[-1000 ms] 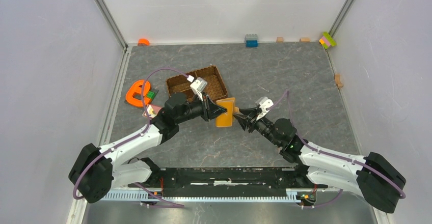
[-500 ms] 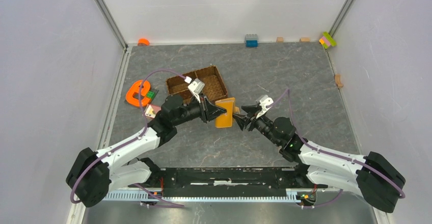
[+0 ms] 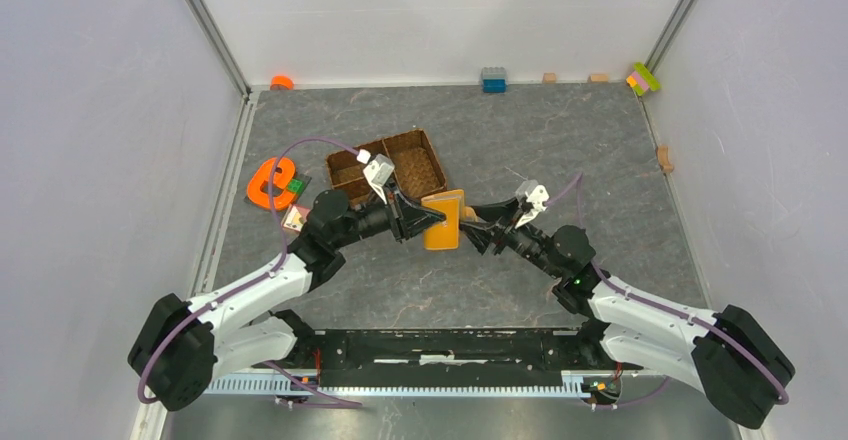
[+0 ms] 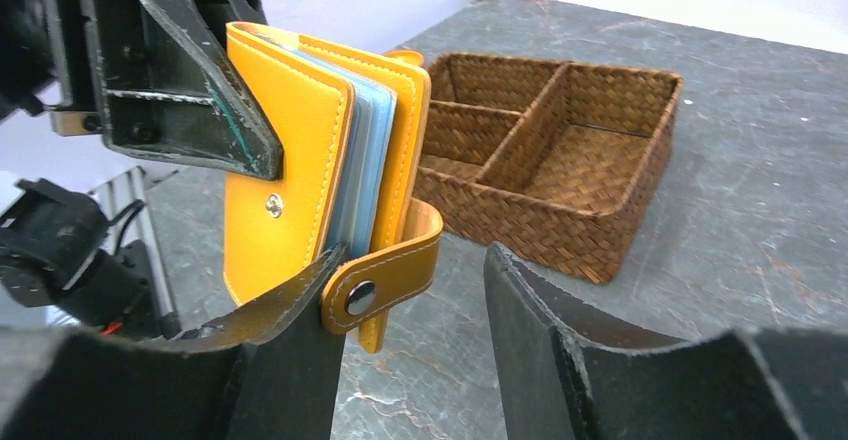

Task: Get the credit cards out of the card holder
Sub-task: Open the card holder.

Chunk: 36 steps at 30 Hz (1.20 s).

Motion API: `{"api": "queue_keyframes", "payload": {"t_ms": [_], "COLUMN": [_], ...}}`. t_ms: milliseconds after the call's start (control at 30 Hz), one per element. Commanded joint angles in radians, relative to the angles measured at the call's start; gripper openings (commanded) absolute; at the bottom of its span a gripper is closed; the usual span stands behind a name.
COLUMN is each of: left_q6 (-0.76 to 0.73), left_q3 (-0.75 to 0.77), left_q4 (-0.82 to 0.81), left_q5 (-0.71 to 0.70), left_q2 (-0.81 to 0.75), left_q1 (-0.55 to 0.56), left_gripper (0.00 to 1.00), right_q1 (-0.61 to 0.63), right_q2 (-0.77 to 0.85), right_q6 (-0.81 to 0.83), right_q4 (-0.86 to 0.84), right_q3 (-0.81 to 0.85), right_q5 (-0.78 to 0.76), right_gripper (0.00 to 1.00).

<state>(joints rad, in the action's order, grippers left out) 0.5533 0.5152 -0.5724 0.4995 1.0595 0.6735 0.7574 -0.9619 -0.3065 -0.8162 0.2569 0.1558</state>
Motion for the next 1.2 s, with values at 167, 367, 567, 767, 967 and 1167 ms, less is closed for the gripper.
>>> {"api": "queue_keyframes", "payload": {"t_ms": [167, 367, 567, 767, 967, 1167], "left_q6": [0.101, 0.078, -0.049, -0.049, -0.062, -0.061], "left_q3": [-0.020, -0.020, 0.069, 0.114, 0.123, 0.142], "left_q4": [-0.201, -0.194, 0.244, 0.319, 0.327, 0.325], "left_q5": [0.117, 0.099, -0.270, -0.305, -0.263, -0.214], "left_q2": [-0.007, 0.006, -0.004, 0.046, 0.061, 0.101], "left_q1": [0.001, 0.001, 0.003, 0.003, 0.005, 0.006], "left_gripper": [0.02, 0.22, 0.60, 0.80, 1.00, 1.00], "right_q1": [-0.022, -0.023, -0.024, -0.029, -0.029, -0.030], "right_q2": [-0.031, -0.061, -0.047, -0.062, -0.091, -0.130], "right_q6": [-0.109, -0.132, -0.111, -0.113, -0.112, -0.132], "right_q4": [-0.232, -0.288, -0.140, -0.080, -0.018, -0.014], "right_q3": [-0.025, -0.023, -0.006, 0.007, 0.030, 0.051], "right_q5": [0.269, 0.324, 0.153, 0.070, 0.021, 0.044], "right_gripper": [0.48, 0.21, 0.00, 0.00, 0.00, 0.00]}}
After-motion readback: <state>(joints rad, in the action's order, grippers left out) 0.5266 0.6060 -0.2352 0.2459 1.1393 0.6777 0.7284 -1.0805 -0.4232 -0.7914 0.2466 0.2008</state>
